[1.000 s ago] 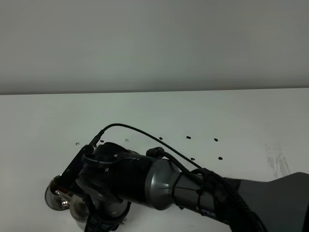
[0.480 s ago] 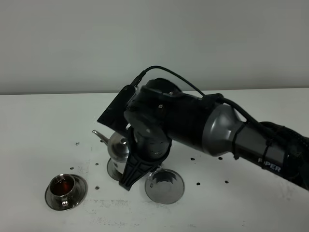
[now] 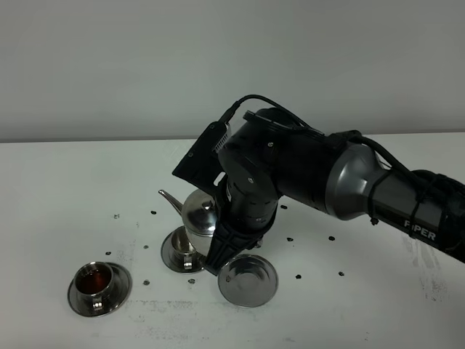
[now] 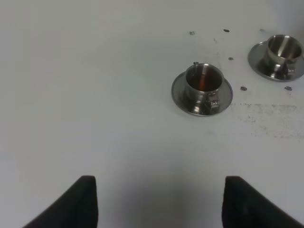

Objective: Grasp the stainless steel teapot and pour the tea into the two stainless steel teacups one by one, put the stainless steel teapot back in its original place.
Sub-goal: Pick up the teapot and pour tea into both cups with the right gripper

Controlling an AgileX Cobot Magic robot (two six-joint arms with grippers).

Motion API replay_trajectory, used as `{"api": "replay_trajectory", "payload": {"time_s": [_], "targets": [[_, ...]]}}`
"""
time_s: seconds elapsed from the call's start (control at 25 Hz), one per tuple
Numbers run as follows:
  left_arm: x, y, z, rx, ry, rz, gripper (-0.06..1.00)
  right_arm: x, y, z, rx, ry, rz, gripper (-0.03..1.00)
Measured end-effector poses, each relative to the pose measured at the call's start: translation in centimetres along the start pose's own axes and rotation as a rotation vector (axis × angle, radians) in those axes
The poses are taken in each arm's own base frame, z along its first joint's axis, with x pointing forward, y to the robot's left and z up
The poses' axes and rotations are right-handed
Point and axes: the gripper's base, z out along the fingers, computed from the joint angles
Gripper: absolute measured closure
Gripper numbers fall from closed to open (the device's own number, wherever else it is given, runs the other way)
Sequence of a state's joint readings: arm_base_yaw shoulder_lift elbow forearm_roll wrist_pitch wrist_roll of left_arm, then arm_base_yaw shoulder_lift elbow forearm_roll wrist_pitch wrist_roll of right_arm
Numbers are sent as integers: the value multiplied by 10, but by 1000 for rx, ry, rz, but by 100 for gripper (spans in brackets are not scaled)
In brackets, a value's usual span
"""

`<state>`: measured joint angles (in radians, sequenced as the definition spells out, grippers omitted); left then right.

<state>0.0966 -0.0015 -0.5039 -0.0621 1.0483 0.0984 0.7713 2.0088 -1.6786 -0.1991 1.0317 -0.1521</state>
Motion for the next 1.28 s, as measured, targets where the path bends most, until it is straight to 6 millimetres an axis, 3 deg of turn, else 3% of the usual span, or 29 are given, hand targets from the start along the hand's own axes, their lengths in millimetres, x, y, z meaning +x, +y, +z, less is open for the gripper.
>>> {"api": "replay_trajectory", "payload": {"time_s": [0.56,1.28], "targets": [[0,0,0,0,0,0,33,19,-3,25,80,61,-86,76],[0,0,0,0,0,1,33,17,2,43,184,116,-222,76]]}}
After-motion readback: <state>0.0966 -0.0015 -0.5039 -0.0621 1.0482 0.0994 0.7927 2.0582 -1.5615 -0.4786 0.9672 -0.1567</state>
